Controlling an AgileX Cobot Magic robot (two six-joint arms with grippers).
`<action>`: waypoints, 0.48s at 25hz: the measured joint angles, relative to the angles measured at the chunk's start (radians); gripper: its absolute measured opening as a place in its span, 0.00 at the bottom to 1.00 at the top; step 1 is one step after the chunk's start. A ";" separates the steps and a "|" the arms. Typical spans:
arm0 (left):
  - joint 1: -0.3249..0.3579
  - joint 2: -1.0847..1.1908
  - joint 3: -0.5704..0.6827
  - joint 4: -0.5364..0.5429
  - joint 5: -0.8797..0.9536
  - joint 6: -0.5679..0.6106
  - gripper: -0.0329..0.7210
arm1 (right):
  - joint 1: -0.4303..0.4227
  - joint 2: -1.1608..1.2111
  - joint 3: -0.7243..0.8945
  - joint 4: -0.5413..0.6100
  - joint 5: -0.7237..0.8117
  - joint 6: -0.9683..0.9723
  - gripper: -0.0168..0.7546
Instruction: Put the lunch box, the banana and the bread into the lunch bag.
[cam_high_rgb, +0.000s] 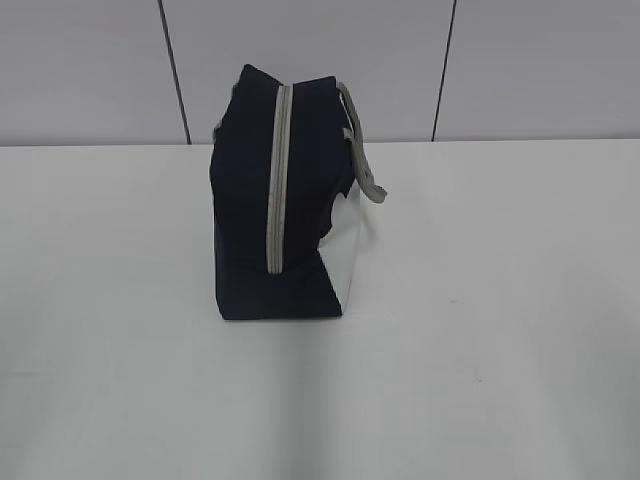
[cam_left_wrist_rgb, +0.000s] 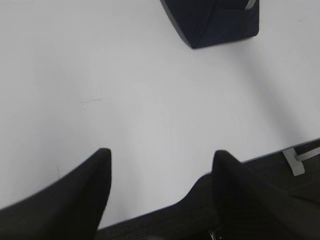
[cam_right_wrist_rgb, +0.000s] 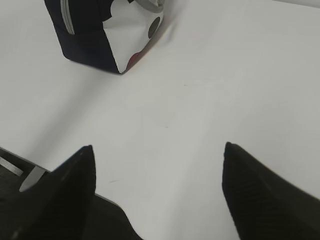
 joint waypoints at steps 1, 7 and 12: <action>0.000 0.000 0.000 0.000 0.000 0.000 0.63 | 0.000 0.000 -0.003 0.000 0.009 0.014 0.78; 0.000 0.000 0.000 -0.002 0.000 0.000 0.63 | 0.000 0.000 -0.027 0.000 0.203 0.046 0.78; 0.000 0.000 0.000 -0.003 0.000 0.000 0.63 | 0.000 0.000 -0.015 0.000 0.200 0.046 0.78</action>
